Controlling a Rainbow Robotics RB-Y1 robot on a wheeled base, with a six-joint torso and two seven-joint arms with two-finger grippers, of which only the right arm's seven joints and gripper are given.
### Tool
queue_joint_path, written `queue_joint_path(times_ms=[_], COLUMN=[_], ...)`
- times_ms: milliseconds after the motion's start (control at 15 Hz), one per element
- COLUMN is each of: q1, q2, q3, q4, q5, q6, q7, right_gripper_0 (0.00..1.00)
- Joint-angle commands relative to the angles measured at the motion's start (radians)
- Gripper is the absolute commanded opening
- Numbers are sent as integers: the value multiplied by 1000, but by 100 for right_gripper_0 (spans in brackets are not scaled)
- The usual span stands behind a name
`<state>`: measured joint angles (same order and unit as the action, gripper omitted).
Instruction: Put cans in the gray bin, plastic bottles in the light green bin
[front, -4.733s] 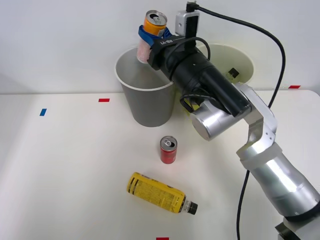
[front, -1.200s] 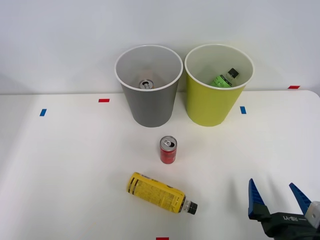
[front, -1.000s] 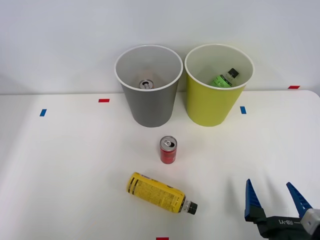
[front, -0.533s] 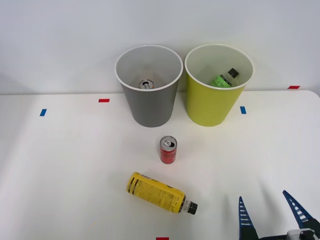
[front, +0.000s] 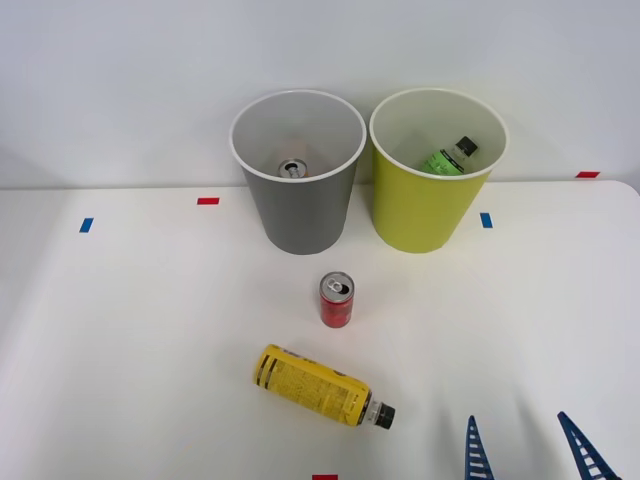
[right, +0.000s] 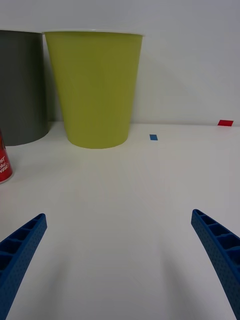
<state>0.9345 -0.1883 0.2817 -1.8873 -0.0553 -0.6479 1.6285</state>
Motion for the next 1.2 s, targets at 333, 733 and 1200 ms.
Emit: queue_joint_path(times_ms=[333, 733, 1200], q1=[18, 21, 21], q2=[29, 29, 29], q3=[25, 30, 30], q4=[56, 56, 56], q5=[14, 20, 20], q6=[-64, -62, -62], q7=[59, 70, 70], right_gripper_0=[100, 100, 100])
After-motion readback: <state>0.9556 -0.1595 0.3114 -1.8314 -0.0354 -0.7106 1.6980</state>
